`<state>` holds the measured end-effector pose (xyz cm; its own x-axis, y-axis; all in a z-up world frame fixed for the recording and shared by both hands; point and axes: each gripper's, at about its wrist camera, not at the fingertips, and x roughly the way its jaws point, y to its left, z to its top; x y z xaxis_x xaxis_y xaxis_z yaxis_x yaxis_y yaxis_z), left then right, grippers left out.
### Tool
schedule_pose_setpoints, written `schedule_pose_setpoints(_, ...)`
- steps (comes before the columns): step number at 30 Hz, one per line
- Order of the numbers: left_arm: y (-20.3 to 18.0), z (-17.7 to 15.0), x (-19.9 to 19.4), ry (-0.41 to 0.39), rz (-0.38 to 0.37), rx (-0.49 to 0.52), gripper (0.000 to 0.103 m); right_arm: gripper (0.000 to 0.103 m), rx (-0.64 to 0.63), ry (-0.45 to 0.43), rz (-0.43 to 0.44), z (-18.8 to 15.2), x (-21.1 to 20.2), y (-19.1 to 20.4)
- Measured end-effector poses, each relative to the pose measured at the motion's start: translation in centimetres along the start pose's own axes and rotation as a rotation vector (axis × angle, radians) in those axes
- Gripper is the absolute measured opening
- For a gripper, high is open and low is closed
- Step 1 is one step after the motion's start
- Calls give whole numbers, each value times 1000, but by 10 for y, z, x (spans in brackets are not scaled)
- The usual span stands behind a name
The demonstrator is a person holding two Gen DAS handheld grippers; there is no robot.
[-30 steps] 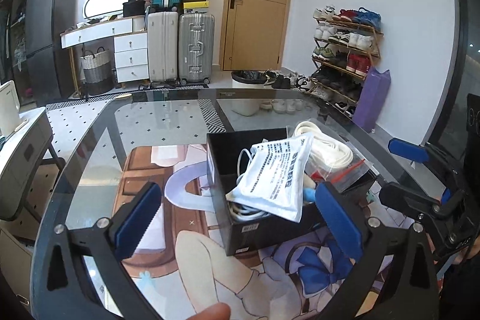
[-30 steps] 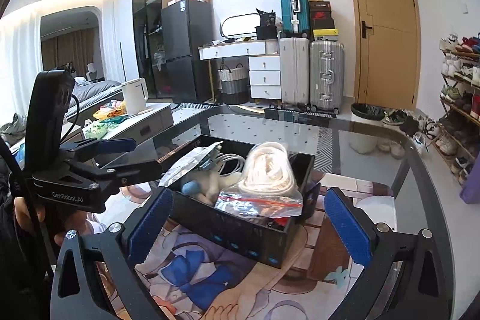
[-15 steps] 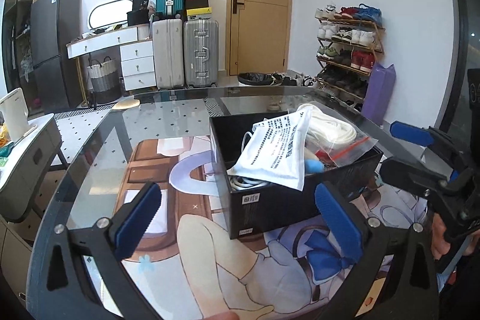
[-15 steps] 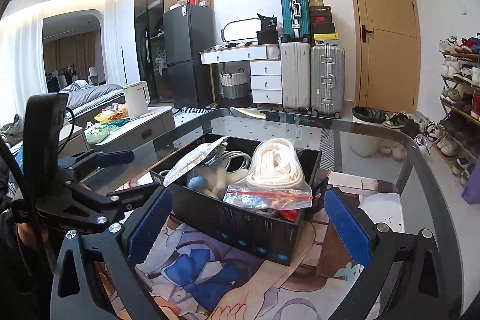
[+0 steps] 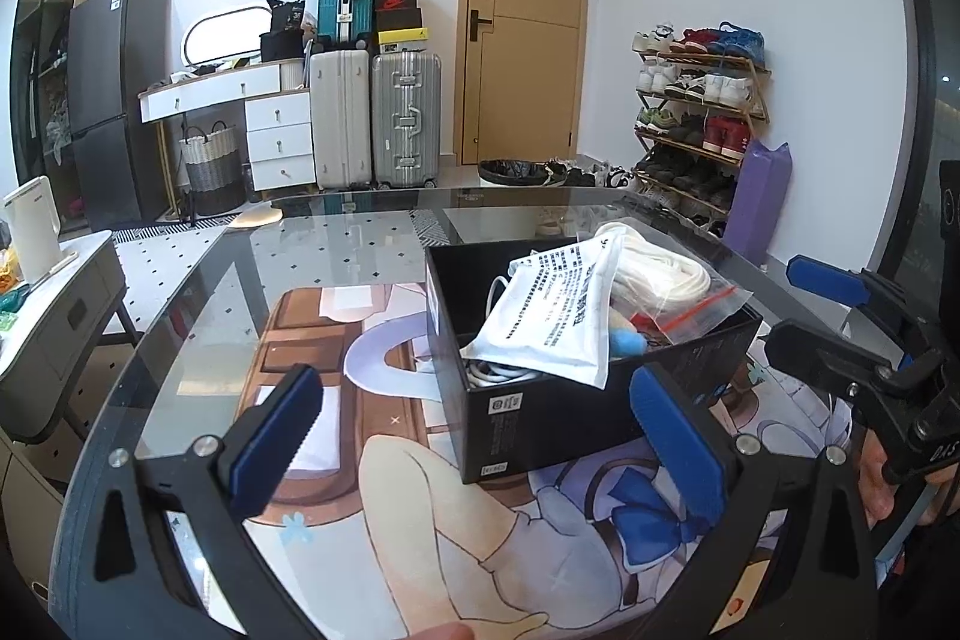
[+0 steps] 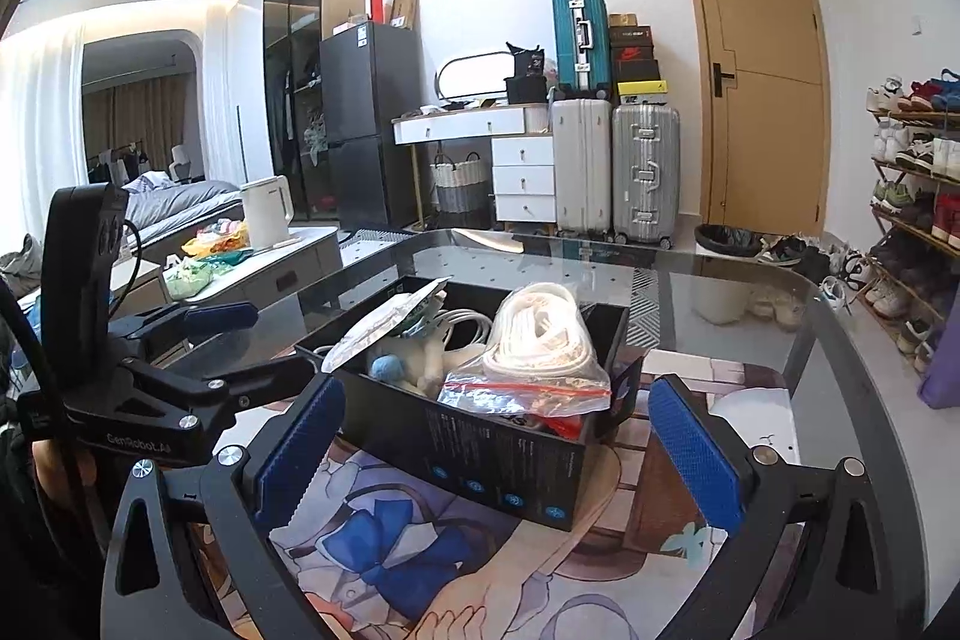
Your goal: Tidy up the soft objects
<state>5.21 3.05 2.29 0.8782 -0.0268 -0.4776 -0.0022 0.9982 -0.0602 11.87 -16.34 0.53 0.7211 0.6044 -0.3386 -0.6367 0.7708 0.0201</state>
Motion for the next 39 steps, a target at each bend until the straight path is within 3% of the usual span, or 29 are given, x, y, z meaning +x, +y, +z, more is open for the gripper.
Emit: schedule_pose_setpoints(39, 2, -2, -2, -6, -9, -16, 103, 103, 12, -4, 13, -3, -2, -3)
